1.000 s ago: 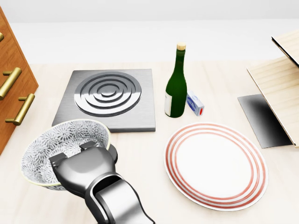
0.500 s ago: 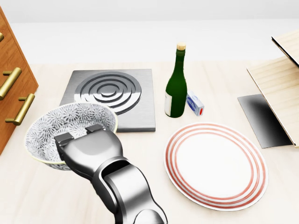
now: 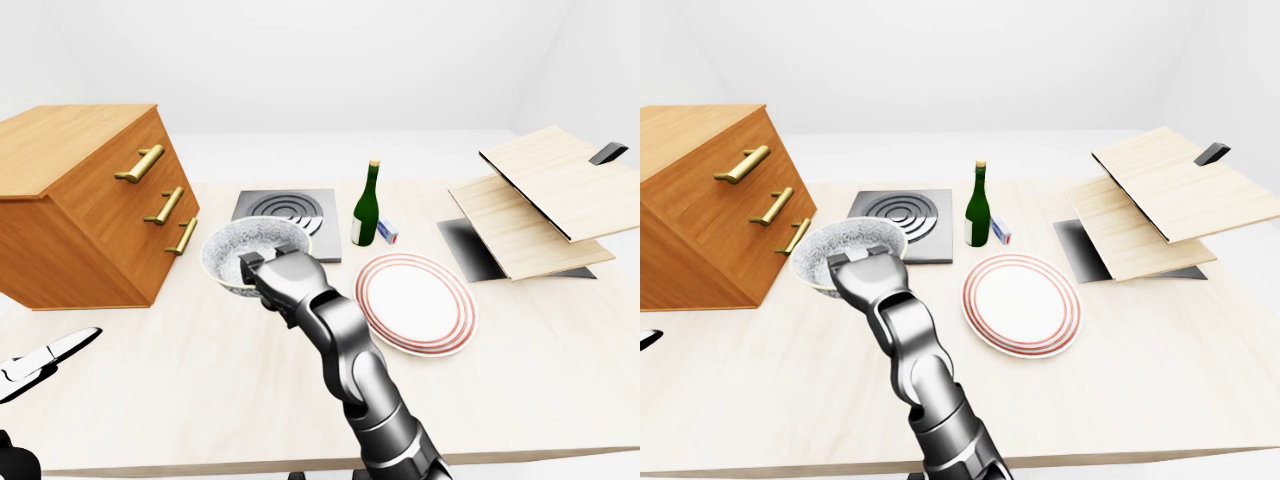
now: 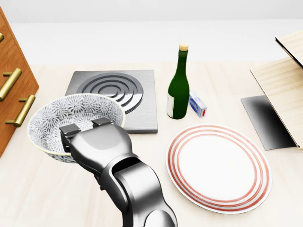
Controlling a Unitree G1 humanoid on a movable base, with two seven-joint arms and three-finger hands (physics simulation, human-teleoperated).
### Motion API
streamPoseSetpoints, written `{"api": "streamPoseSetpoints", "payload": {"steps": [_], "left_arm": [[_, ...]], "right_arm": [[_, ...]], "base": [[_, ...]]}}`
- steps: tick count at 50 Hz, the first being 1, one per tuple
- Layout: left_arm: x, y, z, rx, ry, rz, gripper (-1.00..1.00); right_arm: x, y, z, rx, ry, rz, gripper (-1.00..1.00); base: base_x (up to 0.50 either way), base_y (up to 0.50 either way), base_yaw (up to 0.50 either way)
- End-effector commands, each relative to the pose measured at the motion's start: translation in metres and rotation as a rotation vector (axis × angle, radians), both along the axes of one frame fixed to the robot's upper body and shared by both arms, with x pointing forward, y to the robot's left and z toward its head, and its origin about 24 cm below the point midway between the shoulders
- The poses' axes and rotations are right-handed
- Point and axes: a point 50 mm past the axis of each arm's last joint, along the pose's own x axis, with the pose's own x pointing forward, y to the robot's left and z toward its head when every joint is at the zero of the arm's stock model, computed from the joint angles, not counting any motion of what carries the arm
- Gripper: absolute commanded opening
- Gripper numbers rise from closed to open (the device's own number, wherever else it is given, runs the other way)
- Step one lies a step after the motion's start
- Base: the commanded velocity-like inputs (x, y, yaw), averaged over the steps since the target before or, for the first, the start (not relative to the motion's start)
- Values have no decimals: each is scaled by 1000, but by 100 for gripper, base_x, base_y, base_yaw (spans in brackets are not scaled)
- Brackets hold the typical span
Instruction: Pick up the akita bowl and put it on the plate.
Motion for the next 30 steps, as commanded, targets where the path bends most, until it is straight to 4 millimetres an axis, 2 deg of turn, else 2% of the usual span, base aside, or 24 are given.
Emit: {"api": "streamPoseSetpoints", "payload": {"steps": [1, 16, 30], "left_arm": [[0, 0, 0, 0, 1, 0, 100], [0, 2, -3, -12, 12, 2, 100], [0, 2, -5, -19, 19, 3, 100]], "right_arm": [[1, -7, 5, -4, -33, -38, -100], [1, -15, 12, 27, -56, -68, -100], [3, -26, 7, 27, -42, -91, -100]], "base": [[0, 0, 0], [0, 0, 0], [0, 0, 0]]}}
